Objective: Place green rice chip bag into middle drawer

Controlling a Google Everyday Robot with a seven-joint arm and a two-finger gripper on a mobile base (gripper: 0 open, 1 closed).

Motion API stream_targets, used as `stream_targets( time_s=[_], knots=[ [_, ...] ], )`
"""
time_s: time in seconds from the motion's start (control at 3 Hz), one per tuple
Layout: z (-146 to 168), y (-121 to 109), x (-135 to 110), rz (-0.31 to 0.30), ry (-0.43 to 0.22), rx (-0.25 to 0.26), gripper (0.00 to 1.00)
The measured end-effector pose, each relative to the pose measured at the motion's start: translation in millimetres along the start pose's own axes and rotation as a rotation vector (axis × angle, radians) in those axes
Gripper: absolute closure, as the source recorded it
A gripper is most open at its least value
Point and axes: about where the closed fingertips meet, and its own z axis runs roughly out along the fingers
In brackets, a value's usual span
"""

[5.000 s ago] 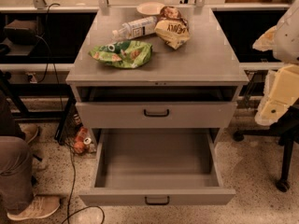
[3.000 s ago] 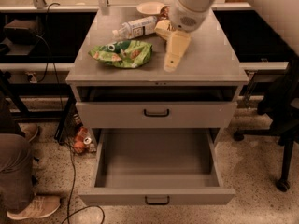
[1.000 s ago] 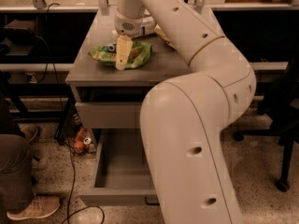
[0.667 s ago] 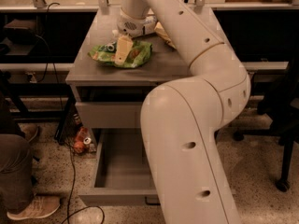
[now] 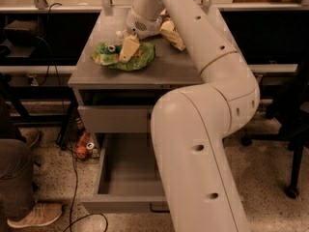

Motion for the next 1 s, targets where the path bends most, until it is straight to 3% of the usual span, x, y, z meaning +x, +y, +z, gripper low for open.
stream_targets(
  time_s=[0.33, 0.67, 1.0],
  knots=[
    [-33.7, 5.5, 7.7, 0.022, -0.093, 0.022, 1.00],
    [-90.6, 23.6, 32.8, 0.069, -0.196, 0.076, 1.00],
    [-141.3, 58.1, 61.8, 0.128, -0.290, 0.133, 1.00]
  ],
)
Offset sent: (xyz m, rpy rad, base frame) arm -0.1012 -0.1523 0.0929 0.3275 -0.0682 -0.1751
